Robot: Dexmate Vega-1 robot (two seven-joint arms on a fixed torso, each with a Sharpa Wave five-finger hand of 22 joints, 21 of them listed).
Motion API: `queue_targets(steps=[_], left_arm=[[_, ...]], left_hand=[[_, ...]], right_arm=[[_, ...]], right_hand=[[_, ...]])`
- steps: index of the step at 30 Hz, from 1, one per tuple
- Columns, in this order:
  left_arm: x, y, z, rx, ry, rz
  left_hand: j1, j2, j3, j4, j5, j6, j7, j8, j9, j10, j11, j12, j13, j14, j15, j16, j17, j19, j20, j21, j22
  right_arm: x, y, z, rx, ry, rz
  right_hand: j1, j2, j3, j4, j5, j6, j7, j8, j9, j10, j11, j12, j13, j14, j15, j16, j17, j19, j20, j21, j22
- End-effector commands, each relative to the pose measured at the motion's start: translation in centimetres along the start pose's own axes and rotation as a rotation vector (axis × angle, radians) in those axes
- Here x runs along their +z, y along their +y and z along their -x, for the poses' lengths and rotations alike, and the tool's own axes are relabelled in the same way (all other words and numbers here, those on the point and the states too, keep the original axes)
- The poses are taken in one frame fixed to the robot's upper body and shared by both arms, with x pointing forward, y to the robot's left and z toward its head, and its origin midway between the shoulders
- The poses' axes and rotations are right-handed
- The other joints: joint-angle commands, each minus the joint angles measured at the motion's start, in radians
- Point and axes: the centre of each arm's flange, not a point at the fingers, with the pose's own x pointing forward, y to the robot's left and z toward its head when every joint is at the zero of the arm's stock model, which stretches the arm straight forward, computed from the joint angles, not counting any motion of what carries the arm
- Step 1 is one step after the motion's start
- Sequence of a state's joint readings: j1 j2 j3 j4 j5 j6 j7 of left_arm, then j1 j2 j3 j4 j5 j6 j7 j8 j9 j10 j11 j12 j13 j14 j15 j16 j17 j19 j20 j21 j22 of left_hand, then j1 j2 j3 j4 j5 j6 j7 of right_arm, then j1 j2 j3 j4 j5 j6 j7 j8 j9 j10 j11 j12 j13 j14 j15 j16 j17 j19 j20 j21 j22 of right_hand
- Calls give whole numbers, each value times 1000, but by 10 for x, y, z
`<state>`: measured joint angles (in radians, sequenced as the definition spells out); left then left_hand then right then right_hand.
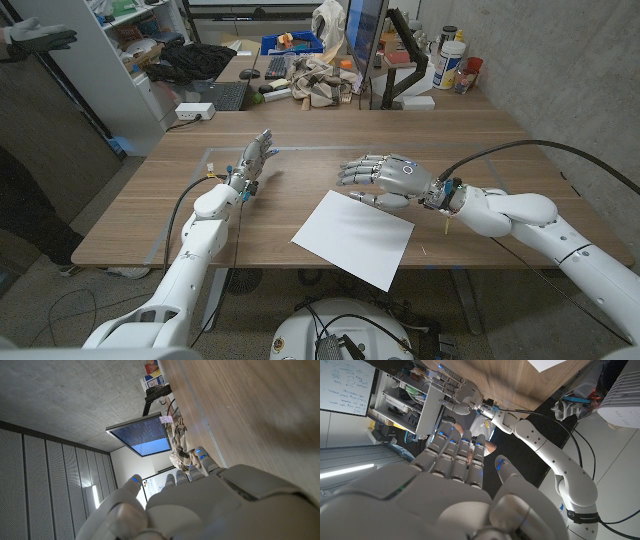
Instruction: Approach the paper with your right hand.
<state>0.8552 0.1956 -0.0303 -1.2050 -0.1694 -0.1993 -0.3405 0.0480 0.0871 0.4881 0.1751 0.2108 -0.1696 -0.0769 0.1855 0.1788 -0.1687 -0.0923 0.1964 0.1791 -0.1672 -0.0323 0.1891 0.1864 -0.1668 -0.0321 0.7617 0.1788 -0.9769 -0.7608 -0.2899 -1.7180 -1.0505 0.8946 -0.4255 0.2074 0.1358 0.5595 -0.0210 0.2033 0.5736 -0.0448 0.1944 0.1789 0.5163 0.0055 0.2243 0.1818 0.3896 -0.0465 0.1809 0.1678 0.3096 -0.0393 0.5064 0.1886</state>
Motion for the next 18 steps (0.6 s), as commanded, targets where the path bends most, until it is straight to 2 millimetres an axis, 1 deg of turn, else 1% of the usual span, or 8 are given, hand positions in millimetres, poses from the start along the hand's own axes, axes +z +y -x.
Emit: queue_targets(steps=[1, 4, 11, 18], left_arm=[[-1, 4, 0, 2, 5, -1], [-2, 5, 0, 3, 7, -1], [-3, 5, -1, 0, 8, 0], [-4, 6, -2, 0, 9, 1]], left_hand=[[-2, 78, 11, 2, 4, -47, -4, 5, 6, -19, -5, 2, 2, -82, -54, 3, 1, -116, -63, -2, 6], [-2, 79, 11, 2, 4, -47, -1, 4, 6, -20, -2, 2, 2, -82, -51, 3, 1, -117, -60, -2, 6], [-1, 79, 13, 2, 4, -47, -3, 5, 6, -20, -4, 2, 2, -82, -54, 3, 1, -115, -63, -3, 6], [-1, 79, 14, 3, 3, -48, -4, 4, 6, -20, -3, 2, 2, -82, -54, 3, 1, -118, -57, -5, 6]], right_arm=[[1, 10, -2, 38, 0, -13], [1, 12, -2, 48, 3, -15], [1, 14, -3, 54, 2, -12], [3, 18, -5, 72, -3, -11]], right_hand=[[10, 0, 7, -8, -1, 7, 2, -4, 5, 2, -4, -2, 1, 11, -52, -2, 0, 1, -44, -1, 2], [11, -1, 8, -9, -1, 7, 2, -4, 5, 3, -4, -2, 1, 11, -52, -2, 0, 1, -44, -1, 2], [13, -1, 11, -13, -3, 8, 3, -4, 5, 4, -3, -3, 1, 11, -51, -2, 0, 1, -44, -2, 2], [16, -1, 15, -17, -4, 9, 4, -4, 5, 4, -2, -4, 1, 11, -51, -2, 0, 1, -44, -2, 3]])
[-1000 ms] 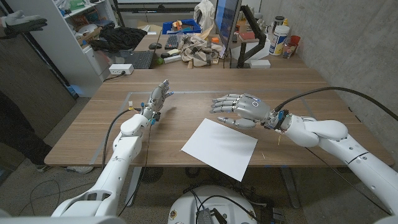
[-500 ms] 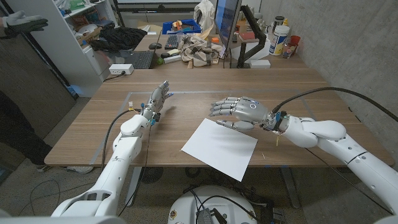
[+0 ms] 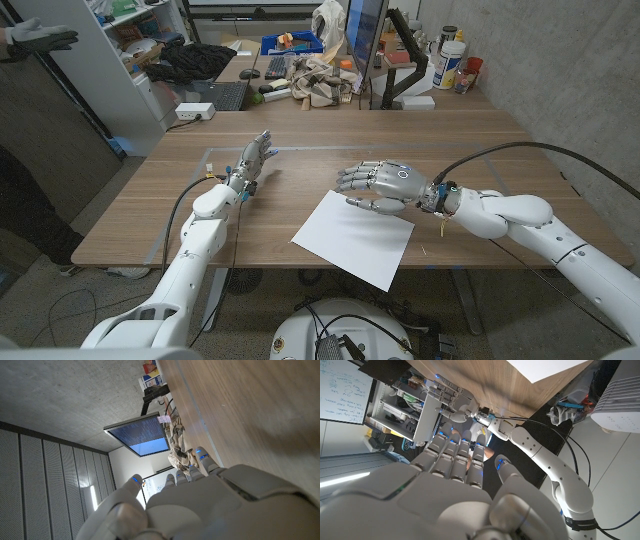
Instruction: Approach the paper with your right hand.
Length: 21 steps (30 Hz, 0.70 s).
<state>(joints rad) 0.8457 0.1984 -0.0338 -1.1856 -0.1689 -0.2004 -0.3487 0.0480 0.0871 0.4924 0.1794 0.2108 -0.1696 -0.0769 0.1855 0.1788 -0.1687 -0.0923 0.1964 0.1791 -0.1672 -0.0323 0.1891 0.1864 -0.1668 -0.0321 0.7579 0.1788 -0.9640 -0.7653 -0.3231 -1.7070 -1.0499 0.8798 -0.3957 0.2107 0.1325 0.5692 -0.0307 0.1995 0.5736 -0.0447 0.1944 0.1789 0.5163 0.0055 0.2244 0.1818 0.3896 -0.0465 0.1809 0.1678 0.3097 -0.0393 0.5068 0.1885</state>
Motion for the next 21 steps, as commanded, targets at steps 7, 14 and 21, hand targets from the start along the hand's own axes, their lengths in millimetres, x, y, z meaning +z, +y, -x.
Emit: queue_targets(steps=[7, 14, 21], left_arm=[[-2, 4, -1, 1, 2, 2], [-3, 6, 0, 2, 2, 2], [-5, 8, 2, 2, 6, 6]], left_hand=[[-1, 78, 11, -1, 3, -47, -4, 5, 6, -20, -5, 2, 2, -81, -54, 3, 1, -117, -49, -3, 6], [-2, 78, 11, -1, 3, -48, -5, 4, 6, -18, -5, 3, 2, -81, -54, 3, 1, -117, -49, -4, 6], [-2, 77, 12, -1, 3, -48, -5, 4, 6, -18, -6, 3, 2, -81, -54, 3, 1, -116, -48, -4, 6]], right_arm=[[1, 9, -4, 42, -5, 6], [3, 15, -6, 67, -11, 0], [6, 20, -9, 86, -15, 6]], right_hand=[[21, 4, 11, -15, -1, 10, 5, -4, 5, 4, -3, -5, 1, 11, -50, -3, -1, 1, -46, -4, 3], [28, 5, 17, -23, -2, 10, 6, -4, 5, 5, -4, -5, 1, 12, -51, -3, -2, 2, -46, -4, 3], [32, 3, 21, -30, -4, 10, 5, -5, 5, 7, 0, -6, 2, 13, -49, -3, -2, 3, -45, -5, 3]])
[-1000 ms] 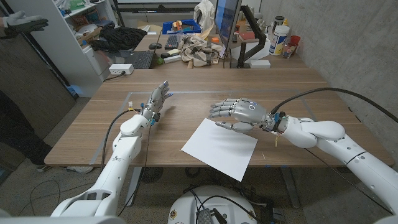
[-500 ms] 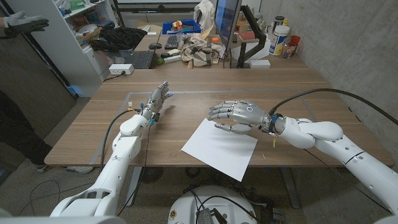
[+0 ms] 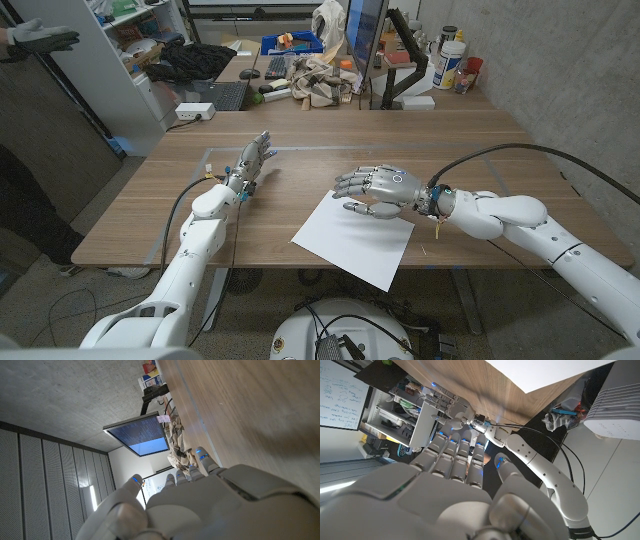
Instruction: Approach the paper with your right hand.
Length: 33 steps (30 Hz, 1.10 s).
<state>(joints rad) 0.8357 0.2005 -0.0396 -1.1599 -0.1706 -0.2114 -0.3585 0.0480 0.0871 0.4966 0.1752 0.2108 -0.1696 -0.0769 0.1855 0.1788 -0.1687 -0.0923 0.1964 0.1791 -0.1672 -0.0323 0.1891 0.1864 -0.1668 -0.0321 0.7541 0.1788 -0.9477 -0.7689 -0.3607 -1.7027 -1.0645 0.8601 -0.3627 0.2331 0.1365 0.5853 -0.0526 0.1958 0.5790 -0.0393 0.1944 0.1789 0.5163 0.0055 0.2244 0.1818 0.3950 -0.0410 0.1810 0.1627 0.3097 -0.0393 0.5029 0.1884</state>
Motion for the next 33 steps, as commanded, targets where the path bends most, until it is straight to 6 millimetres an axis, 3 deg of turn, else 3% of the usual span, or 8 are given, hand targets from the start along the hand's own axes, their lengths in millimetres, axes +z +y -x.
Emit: queue_targets(steps=[1, 33], left_arm=[[-2, 3, 2, 0, 3, 4], [-4, 14, 10, 11, 2, 4]], left_hand=[[-2, 77, 8, 3, 3, -49, -4, 4, 6, -18, -5, 3, 2, -80, -53, 4, 1, -117, -47, -1, 6], [-3, 76, 10, 3, 2, -48, -6, 4, 6, -19, -7, 2, 2, -80, -54, 3, 1, -115, -49, -5, 6]], right_arm=[[4, 9, -4, 36, -9, 4], [7, 20, -11, 65, -4, 34]], right_hand=[[10, -1, 5, -9, -1, 6, 1, -5, 5, 9, 0, -5, 2, 8, -55, -3, 3, 3, -44, -1, 3], [24, -5, 22, -33, -7, 12, 4, -4, 5, 24, 3, -5, 2, 19, -56, -2, 4, 8, -43, -2, 4]])
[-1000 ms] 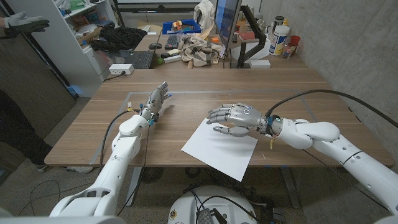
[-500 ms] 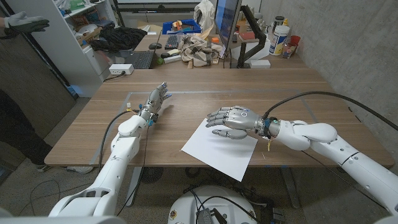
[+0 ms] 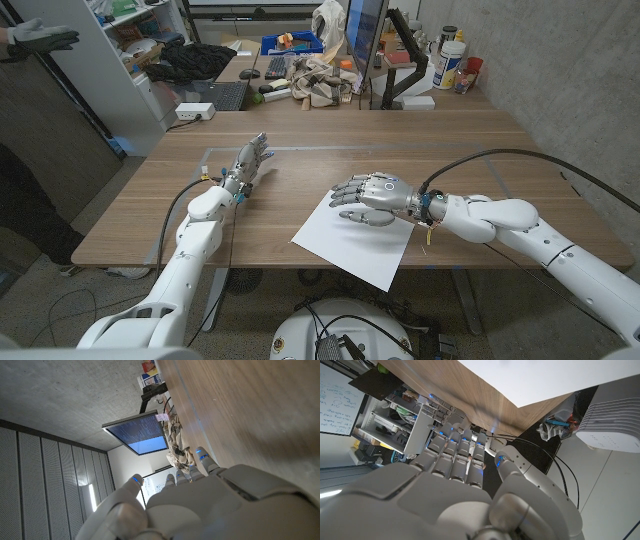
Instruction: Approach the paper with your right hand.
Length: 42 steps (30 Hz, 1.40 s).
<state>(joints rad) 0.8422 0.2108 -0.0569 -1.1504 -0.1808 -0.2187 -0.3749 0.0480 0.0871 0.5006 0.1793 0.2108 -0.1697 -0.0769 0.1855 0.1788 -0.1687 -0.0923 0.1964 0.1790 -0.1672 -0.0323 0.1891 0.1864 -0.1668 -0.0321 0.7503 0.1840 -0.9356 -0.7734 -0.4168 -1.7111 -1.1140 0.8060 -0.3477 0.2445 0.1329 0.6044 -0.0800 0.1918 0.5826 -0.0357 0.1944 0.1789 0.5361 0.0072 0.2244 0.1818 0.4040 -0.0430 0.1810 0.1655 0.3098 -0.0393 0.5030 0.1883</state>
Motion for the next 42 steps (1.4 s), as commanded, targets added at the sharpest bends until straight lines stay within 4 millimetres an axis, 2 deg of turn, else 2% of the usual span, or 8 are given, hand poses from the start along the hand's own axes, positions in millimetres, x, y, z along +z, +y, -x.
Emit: queue_targets(steps=[1, 32, 42], left_arm=[[0, 4, 4, 5, -1, 0], [1, 14, 14, 7, 7, -13], [-1, 16, 15, 0, 13, -13]], left_hand=[[-3, 76, 6, -1, 2, -48, -6, 4, 6, -19, -6, 2, 2, -80, -53, 3, 1, -115, -47, -2, 1], [-5, 76, 8, 0, 1, -50, -4, 4, 6, -18, -5, 2, 2, -80, -52, 3, 1, -114, -47, -7, 2], [-6, 76, 8, 0, 1, -49, -6, 4, 6, -18, -6, 2, 2, -80, -55, 3, 1, -113, -49, -8, 2]], right_arm=[[0, 4, -2, 6, 2, 8], [7, 15, -9, 14, 17, 33], [10, 20, -10, 25, 21, 27]], right_hand=[[13, -2, 4, -7, -3, 9, -1, -4, 5, 4, -1, -5, 2, 10, -53, -2, 1, 8, -43, -2, 4], [26, 1, 19, -23, -7, 12, -4, -4, 6, 4, -5, -8, 2, 14, -56, -2, 1, 11, -43, -3, 5], [28, -9, 19, -32, -10, 11, -4, -5, 6, 7, -2, -8, 2, 16, -54, -2, 1, 13, -43, -3, 5]])
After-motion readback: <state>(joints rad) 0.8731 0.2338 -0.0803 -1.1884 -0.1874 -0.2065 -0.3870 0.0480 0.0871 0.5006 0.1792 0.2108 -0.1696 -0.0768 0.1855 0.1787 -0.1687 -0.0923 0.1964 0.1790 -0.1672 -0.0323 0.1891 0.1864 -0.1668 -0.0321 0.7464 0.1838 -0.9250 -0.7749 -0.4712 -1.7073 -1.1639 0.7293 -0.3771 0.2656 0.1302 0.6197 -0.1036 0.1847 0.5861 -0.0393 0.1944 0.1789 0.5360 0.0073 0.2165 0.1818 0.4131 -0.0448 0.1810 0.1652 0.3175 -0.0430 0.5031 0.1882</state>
